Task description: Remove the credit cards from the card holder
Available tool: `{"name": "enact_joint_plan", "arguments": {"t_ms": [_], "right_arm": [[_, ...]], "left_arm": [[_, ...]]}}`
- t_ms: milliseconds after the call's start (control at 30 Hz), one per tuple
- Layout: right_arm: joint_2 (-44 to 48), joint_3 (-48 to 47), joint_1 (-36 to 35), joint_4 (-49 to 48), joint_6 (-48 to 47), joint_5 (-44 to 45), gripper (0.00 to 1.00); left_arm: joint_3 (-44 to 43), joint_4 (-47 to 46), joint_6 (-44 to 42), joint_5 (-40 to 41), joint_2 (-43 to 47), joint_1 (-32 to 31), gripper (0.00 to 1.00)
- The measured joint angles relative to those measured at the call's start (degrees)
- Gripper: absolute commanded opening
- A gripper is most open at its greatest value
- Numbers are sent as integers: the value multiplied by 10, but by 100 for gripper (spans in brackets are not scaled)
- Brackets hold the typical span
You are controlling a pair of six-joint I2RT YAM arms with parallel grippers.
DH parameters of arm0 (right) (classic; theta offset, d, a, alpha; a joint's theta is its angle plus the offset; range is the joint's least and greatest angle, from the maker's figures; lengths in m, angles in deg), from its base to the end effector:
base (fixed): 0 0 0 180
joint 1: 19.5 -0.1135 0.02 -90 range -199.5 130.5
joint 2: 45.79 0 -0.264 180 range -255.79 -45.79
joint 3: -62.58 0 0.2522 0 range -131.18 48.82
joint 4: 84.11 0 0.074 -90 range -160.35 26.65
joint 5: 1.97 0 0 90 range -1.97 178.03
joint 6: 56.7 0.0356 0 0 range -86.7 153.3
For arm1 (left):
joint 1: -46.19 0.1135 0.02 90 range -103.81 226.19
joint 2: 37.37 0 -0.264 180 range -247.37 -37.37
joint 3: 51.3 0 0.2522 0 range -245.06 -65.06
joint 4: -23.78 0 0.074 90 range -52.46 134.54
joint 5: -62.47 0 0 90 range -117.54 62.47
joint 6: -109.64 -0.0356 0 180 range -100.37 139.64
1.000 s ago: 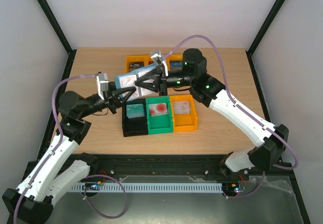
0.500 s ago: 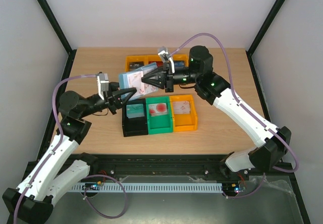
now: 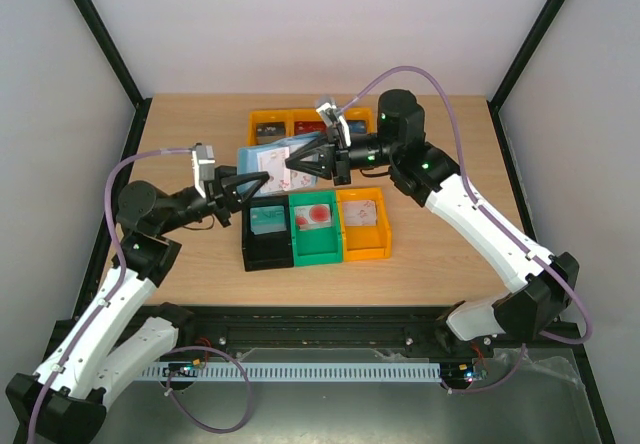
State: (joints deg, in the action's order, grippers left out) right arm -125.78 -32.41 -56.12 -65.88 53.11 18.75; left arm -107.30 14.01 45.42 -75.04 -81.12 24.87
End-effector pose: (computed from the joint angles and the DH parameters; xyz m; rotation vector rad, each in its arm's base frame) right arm 0.2243 0.2082 0.4339 -1.2556 1.4168 1.6733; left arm 0.1457 -0.0850 0.3863 0.7258 1.2126 -1.1787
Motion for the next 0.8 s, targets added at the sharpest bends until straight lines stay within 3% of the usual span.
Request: {"name": "enact_joint_plan", "arguments": {"t_ms": [167,300,433,567,800], "right_arm": [[0,3,-7,-18,24,-5,10],[1,17,-16,-55,51,-3,2],[1,20,-19,-69,58,-2,2],[2,20,-19,-69,47,-2,2],[2,13,-9,-29,19,0,2]], "left_arm": [[3,-11,2,-1,2,0,2],[7,-21,5,-5,2,0,2],[10,-28,11,-5,3,0,4],[10,-29,14,-3,4,0,15],[9,-27,16,-3,-1,0,17]]}}
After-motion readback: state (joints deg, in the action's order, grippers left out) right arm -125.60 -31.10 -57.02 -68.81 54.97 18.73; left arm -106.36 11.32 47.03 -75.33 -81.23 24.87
